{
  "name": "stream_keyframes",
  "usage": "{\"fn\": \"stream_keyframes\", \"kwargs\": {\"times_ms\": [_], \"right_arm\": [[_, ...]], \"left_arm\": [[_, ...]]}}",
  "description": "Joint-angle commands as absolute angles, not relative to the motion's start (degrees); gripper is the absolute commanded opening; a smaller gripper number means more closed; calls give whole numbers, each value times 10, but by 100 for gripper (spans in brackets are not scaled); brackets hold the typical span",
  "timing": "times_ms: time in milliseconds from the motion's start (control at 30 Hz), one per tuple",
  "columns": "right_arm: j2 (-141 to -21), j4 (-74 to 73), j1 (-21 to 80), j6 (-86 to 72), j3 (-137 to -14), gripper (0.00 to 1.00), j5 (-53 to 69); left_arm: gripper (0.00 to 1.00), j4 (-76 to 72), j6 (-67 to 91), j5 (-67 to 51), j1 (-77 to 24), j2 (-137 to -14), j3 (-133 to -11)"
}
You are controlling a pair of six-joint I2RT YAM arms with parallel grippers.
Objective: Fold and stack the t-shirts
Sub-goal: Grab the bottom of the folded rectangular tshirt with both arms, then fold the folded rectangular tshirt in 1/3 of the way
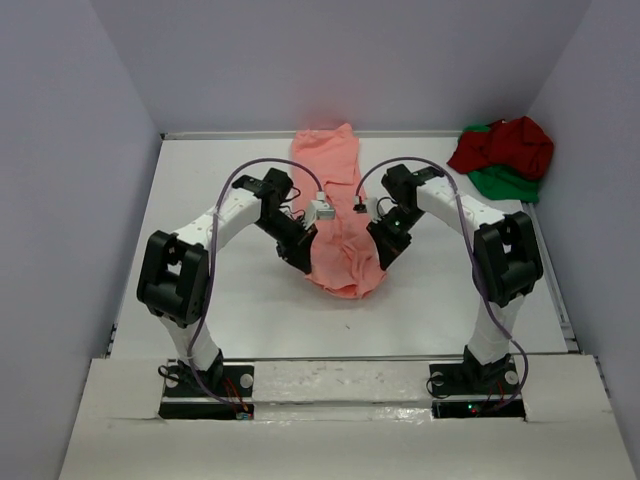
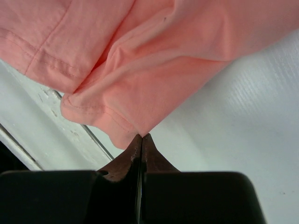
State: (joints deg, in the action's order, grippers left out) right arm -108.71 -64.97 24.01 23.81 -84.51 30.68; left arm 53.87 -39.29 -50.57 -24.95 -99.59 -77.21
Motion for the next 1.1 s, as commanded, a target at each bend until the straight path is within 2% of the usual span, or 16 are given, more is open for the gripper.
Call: {"fn": "stream_keyframes", "kwargs": {"times_ms": [0,467,1067], "right_arm": [[-1055,-707,238,267,-875,0,321],[-1048,-781,238,293,-969,0,352],[-1095,-666,238,236,-1017,0,304]], "left_arm": [[0,571,-415,-505,-265,-969,-760],[0,603,-433,-505,-272,-975,-798],[0,400,-266,-425,-244,-935,-774]]}}
